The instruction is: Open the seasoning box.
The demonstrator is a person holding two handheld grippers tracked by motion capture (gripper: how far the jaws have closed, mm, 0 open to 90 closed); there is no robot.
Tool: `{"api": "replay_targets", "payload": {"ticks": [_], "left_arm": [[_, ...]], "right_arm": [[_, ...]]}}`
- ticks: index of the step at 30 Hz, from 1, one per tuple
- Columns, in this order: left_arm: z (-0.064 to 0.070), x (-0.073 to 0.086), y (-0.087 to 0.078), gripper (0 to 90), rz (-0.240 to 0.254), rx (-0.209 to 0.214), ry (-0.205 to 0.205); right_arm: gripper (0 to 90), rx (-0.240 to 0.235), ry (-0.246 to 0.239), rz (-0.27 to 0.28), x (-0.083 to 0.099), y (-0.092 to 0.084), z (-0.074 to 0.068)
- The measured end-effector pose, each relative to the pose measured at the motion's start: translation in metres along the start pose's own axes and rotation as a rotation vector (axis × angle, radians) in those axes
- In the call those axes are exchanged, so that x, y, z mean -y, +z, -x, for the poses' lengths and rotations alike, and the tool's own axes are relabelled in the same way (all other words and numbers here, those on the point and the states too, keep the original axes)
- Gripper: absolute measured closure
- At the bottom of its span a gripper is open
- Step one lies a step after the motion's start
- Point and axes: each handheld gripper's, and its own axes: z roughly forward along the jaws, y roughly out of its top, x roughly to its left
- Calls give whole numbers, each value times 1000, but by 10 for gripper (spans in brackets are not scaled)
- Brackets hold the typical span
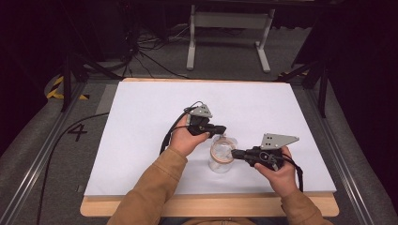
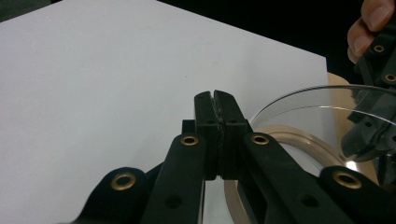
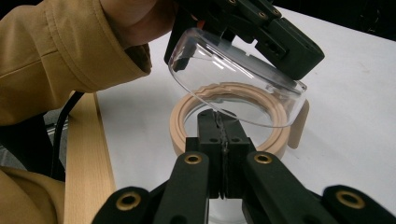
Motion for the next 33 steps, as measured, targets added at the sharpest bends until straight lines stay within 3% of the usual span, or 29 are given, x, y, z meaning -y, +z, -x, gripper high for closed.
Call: {"api": "replay_targets", "payload": {"ticks": [7,13,33], "left_arm": [[0,-1,-3,881,-4,-14,4],[-3,0,-15,860,11,-31,-21],[-3,27,-84,838,-13,-127,-106]], "right_arm": [[900,-2,-3,1,0,0,0],[900,-1,-7,-5,-1,-1,0],[900,-26,-47,10,-21,-5,17]]}}
